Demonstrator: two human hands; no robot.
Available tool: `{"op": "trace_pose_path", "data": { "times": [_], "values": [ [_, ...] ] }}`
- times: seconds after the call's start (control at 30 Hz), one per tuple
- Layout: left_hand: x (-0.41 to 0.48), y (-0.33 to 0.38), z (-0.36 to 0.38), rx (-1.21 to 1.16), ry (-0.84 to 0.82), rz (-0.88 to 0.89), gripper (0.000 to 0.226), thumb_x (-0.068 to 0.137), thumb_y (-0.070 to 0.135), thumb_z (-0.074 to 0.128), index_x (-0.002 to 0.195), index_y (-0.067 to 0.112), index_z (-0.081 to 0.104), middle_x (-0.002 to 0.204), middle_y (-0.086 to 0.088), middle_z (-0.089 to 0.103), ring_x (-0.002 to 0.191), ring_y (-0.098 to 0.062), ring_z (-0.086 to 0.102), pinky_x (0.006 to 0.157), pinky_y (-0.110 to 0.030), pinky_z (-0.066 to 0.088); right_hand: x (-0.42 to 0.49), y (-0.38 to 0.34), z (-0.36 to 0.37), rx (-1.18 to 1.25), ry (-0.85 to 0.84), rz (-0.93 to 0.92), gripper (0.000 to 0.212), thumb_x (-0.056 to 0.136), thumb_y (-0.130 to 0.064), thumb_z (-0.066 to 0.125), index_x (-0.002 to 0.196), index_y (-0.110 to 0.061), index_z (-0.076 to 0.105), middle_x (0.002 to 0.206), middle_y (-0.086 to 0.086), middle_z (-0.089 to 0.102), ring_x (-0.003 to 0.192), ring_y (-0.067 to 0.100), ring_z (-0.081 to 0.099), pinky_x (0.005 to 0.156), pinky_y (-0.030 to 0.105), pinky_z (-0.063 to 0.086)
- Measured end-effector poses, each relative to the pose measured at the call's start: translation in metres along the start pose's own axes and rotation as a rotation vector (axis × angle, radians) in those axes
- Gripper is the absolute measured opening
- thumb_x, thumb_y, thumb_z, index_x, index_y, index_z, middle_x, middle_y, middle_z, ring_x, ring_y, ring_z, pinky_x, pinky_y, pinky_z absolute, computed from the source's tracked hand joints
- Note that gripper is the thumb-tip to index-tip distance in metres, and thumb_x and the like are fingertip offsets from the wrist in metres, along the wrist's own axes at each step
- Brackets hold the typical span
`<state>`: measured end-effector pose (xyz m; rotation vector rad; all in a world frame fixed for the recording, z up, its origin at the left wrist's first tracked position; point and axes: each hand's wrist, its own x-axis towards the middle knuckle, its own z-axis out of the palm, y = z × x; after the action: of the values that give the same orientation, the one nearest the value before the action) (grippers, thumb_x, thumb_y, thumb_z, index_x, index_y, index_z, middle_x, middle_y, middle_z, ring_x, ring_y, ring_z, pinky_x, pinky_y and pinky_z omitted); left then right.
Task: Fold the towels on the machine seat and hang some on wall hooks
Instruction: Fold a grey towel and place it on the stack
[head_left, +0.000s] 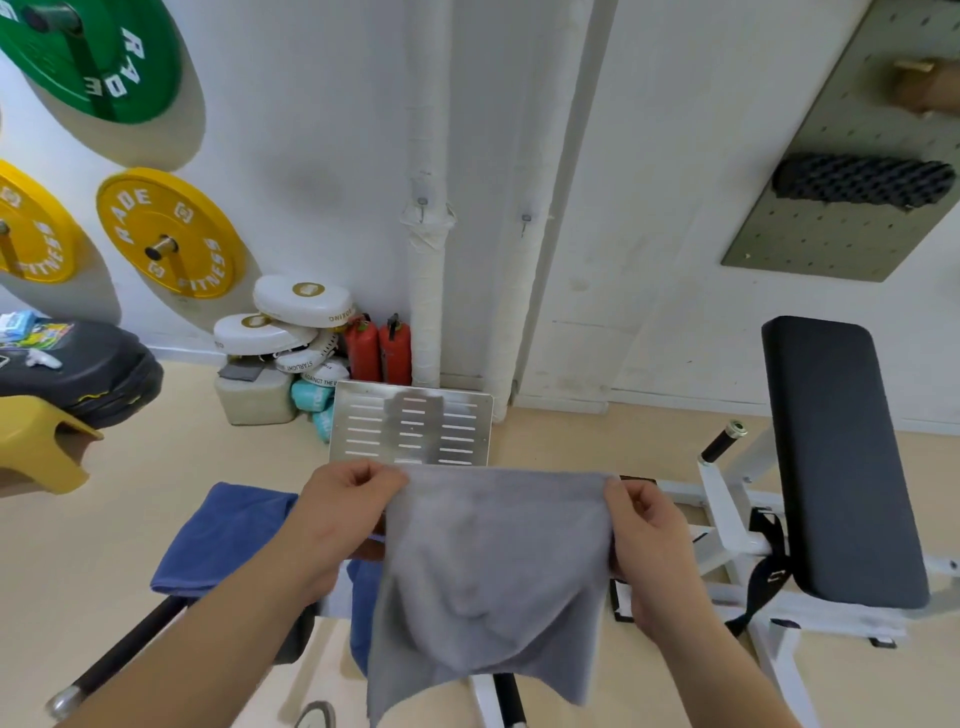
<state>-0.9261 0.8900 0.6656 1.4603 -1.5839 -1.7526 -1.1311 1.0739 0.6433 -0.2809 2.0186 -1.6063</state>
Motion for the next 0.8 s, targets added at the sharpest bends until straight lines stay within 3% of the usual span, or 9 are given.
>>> {"op": "trace_pose_path", "data": {
  "times": [0.07,0.2,0.27,0.33,0.4,0.47,0.6,0.67,0.8],
  "values": [
    [-0.015,0.0,0.014,-0.018,-0.053,0.03,0.02,0.096,0.019,0.068,0.09,0.001,0.074,0.075,-0.013,0.068,0.06,-0.019,0.066,0.055,-0.034,0.06,-0.017,0.0,0.012,-0.039,-0.01,-0.092,0.02,0.101,-0.03,0.061,0.09,-0.015,0.067,0.078,0.015,0.064,0.071,0.02,0.054,0.057,0.039,0.049],
    [-0.045,-0.007,0.047,0.075,-0.154,0.206,0.017,0.097,0.02,0.069,0.084,0.018,0.081,0.081,-0.009,0.077,0.071,-0.016,0.07,0.073,-0.041,0.065,-0.055,0.003,0.041,-0.051,-0.149,-0.174,0.011,0.095,-0.023,0.072,0.086,-0.03,0.072,0.078,0.011,0.074,0.073,0.03,0.069,0.071,0.054,0.061],
    [-0.053,-0.013,0.058,0.121,-0.163,0.287,0.018,0.098,0.015,0.068,0.087,0.02,0.082,0.079,-0.002,0.079,0.07,-0.011,0.071,0.072,-0.03,0.062,-0.066,0.007,0.049,-0.08,-0.142,-0.211,0.018,0.092,-0.018,0.075,0.085,-0.035,0.074,0.077,0.007,0.075,0.077,0.03,0.072,0.072,0.053,0.062],
    [-0.06,-0.016,0.062,0.107,-0.184,0.279,0.022,0.1,0.012,0.063,0.094,0.024,0.081,0.081,0.004,0.079,0.074,-0.006,0.074,0.066,-0.017,0.058,-0.07,0.009,0.047,-0.086,-0.104,-0.227,0.017,0.089,-0.015,0.077,0.084,-0.032,0.077,0.076,0.001,0.075,0.074,0.02,0.072,0.072,0.041,0.063],
    [-0.063,-0.019,0.063,0.091,-0.218,0.259,0.028,0.102,0.012,0.06,0.099,0.031,0.08,0.088,0.006,0.08,0.086,-0.011,0.076,0.076,-0.024,0.063,-0.07,0.011,0.042,-0.114,-0.077,-0.25,0.015,0.088,-0.014,0.079,0.084,-0.028,0.078,0.077,-0.009,0.076,0.074,0.008,0.07,0.071,0.023,0.058],
    [-0.063,-0.02,0.062,0.095,-0.223,0.263,0.034,0.103,0.014,0.059,0.096,0.039,0.081,0.092,0.008,0.08,0.092,-0.016,0.076,0.086,-0.037,0.064,-0.069,0.014,0.041,-0.143,-0.057,-0.284,0.018,0.085,-0.011,0.081,0.084,-0.029,0.079,0.079,-0.014,0.076,0.08,0.005,0.07,0.071,0.012,0.053],
    [-0.064,-0.02,0.065,0.073,-0.225,0.253,0.044,0.103,0.013,0.059,0.087,0.049,0.079,0.095,-0.002,0.079,0.097,-0.033,0.073,0.093,-0.05,0.06,-0.072,0.019,0.048,-0.155,-0.111,-0.318,0.029,0.09,-0.009,0.075,0.089,-0.038,0.079,0.088,-0.011,0.074,0.085,0.009,0.072,0.072,0.025,0.06],
    [-0.064,-0.021,0.063,0.05,-0.226,0.256,0.037,0.1,0.011,0.064,0.089,0.043,0.081,0.095,0.0,0.079,0.097,-0.028,0.074,0.092,-0.043,0.061,-0.072,0.02,0.047,-0.164,-0.19,-0.314,0.034,0.094,-0.006,0.066,0.097,-0.036,0.08,0.094,-0.01,0.073,0.09,0.011,0.072,0.076,0.032,0.062],
    [-0.063,-0.022,0.056,0.104,-0.239,0.315,0.024,0.088,0.01,0.078,0.101,0.03,0.079,0.096,0.014,0.079,0.096,-0.003,0.073,0.083,-0.014,0.056,-0.069,0.018,0.04,-0.078,-0.286,-0.254,0.047,0.09,0.002,0.056,0.098,-0.036,0.082,0.099,-0.007,0.074,0.101,0.012,0.072,0.089,0.033,0.06]
  ]
}}
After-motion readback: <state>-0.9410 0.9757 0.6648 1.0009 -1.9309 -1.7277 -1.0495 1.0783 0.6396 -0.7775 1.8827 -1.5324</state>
